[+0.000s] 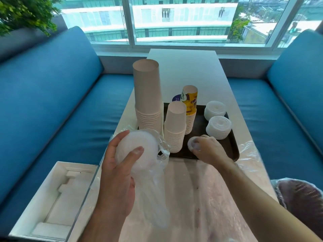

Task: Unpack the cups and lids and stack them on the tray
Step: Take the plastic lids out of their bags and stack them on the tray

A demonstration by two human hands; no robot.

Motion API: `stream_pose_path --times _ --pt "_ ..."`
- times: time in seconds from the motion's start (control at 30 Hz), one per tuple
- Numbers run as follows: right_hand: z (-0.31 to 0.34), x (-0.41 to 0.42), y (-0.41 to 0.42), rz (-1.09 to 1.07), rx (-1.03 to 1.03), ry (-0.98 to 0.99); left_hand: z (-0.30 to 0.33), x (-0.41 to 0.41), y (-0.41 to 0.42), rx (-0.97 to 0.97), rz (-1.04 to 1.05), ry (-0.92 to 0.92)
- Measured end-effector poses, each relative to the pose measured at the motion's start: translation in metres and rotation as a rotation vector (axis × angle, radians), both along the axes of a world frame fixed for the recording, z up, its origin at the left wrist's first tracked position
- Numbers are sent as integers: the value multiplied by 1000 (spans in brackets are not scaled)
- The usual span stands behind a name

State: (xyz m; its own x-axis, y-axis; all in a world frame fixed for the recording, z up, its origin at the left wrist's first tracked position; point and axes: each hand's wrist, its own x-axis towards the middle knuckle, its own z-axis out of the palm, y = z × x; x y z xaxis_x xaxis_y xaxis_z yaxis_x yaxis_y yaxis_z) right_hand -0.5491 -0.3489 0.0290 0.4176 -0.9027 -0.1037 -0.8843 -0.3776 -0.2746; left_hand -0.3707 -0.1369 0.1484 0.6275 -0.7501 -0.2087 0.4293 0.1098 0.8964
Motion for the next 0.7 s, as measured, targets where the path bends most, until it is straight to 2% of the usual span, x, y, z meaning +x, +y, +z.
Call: stream_pose_path --times 0.07,0.13,0.33,0.4,0.53,0.63,0.7 --pt "7 10 2 -50 128 -222 0 0 0 -5 3 4" --pt "10 27 8 -94 202 -339 0 0 1 -1 4 -2" --pt "-2 61 11 -222 152 -561 4 1 5 14 12 -5" --pt "-2 64 7 -220 164 -579 4 2 7 21 13 -11" --pt "1 56 -12 -229 167 -478 4 4 9 34 3 0" --pt "7 49 -30 -350 36 -570 4 7 9 31 -7 11" --pt "9 49 -44 -375 69 -603 3 8 8 31 -10 12"
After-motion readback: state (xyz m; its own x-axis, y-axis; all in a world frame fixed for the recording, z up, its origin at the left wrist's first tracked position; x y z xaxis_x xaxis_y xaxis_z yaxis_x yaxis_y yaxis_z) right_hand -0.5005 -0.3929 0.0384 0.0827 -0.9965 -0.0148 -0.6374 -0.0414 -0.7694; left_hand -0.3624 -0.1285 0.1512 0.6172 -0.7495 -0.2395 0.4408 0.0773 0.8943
